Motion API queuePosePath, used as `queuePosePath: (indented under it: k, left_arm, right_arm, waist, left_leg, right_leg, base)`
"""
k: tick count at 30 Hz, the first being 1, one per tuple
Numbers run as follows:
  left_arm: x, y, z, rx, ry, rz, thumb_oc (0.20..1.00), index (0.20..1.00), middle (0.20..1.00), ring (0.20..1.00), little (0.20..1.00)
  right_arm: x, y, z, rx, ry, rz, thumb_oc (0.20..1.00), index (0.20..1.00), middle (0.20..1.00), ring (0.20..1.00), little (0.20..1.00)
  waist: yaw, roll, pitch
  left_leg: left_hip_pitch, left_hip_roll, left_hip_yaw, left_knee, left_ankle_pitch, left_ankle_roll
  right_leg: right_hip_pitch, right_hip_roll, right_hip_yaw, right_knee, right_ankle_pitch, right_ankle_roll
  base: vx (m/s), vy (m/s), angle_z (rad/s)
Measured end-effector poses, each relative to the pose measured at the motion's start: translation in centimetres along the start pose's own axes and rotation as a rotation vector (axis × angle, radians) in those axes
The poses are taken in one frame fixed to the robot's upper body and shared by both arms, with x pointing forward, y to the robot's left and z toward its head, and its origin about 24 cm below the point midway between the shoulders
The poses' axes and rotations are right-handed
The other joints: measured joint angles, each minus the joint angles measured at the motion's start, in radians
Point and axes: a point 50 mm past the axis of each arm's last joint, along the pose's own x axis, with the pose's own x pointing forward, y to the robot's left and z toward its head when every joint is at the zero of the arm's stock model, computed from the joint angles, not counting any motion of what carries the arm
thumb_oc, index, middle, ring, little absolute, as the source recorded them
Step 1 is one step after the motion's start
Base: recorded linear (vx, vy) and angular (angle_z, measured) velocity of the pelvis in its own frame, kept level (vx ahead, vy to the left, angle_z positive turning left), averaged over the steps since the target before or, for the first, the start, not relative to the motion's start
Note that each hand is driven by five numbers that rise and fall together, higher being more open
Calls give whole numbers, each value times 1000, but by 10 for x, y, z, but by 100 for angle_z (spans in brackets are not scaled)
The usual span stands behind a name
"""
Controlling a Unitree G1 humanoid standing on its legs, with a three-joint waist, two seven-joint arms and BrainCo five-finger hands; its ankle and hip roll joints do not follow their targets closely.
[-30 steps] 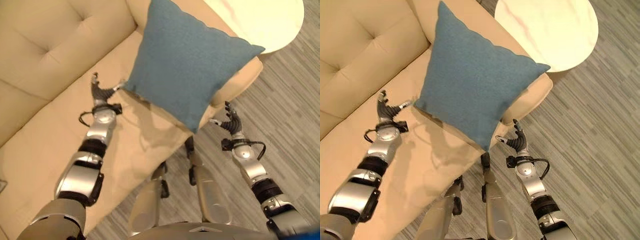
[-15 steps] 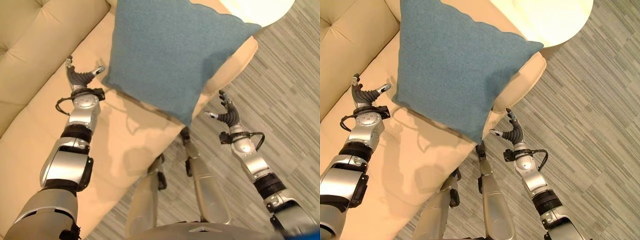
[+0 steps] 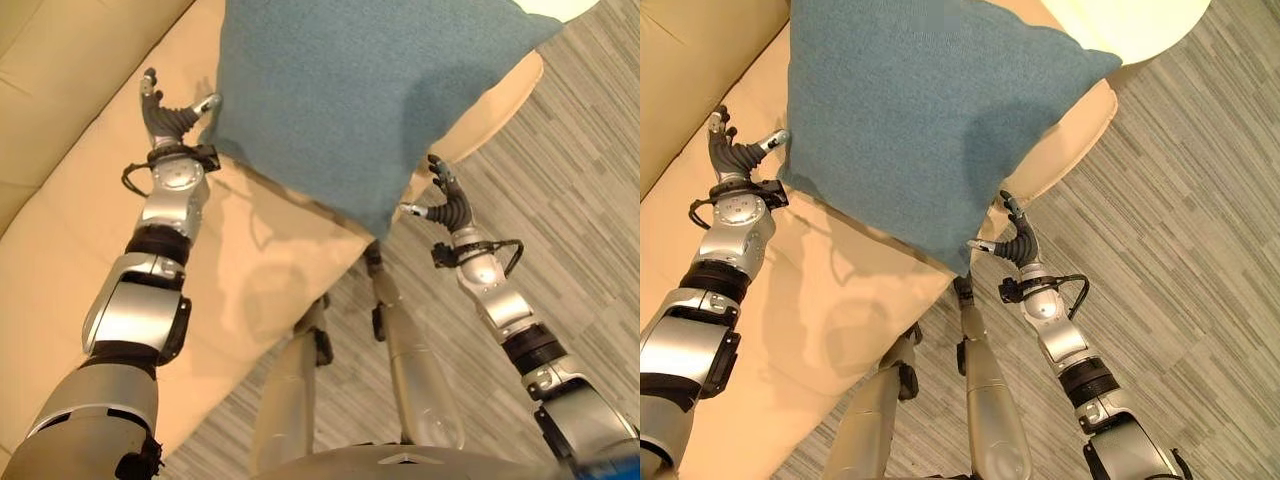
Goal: Pick up all the scattered cushions and arrange them neatly on the sofa.
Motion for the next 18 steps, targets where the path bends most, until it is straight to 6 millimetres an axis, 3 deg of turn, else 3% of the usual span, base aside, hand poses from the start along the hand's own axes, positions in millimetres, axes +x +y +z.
queuePosePath:
  k: [6, 15, 18]
  left_arm:
    - [0, -6, 7, -19, -19, -33, 1000, 1000, 1000, 1000, 1000]
    - [-10, -27, 1, -228, 35, -140, 1000, 1000, 1000, 1000, 1000]
    - [-13, -34, 1, -379, 69, -179, 1000, 1000, 1000, 1000, 1000]
  right_arm:
    - [-1, 3, -1, -9, 1, 20, 1000, 1000, 1000, 1000, 1000]
    - [-1, -5, -2, -39, 3, 29, 1000, 1000, 1000, 1000, 1000]
    - [-1, -6, -2, -41, 2, 34, 1000, 1000, 1000, 1000, 1000]
  waist:
    - [-6, -1, -18]
    - [3, -1, -19]
    - [-2, -4, -44]
  left_leg:
    - [-38, -4, -6, 22, -6, 3]
    - [-49, -11, -14, 28, -7, 5]
    - [-87, -12, -17, 39, -7, 5]
  right_leg:
    - [-31, -6, 0, 2, 7, 0]
    - [-38, -13, 0, 5, 12, -1]
    - [-70, -14, -1, 5, 16, 5]
  base:
    - [7, 0, 1]
    - [3, 0, 0]
    - [3, 1, 1]
